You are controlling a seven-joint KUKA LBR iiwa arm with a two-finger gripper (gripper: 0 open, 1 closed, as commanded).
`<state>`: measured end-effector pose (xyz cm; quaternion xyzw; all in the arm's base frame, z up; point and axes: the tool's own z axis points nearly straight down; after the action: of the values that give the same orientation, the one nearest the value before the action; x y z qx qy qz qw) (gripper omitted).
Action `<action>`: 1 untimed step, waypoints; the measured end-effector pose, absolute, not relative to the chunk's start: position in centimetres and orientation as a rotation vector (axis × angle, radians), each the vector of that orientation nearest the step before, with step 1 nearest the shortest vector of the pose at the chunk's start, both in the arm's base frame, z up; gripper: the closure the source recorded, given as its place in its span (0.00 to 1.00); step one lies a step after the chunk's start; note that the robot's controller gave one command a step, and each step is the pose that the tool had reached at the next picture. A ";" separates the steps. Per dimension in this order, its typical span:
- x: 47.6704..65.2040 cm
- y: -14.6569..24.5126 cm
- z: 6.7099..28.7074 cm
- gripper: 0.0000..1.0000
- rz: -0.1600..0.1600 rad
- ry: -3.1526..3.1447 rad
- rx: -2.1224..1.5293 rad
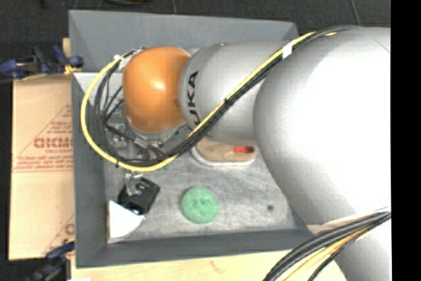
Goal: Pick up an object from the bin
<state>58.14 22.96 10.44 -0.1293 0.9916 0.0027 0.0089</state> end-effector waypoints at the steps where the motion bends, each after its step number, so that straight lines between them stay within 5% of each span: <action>1: 58.1 23.0 10.4 0.00 0.010 3.099 -0.403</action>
Offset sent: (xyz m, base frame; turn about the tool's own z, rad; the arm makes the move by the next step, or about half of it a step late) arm -0.0370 -0.0425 -0.0266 0.2688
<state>58.10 22.98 10.41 -0.1288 0.9916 0.0031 0.0083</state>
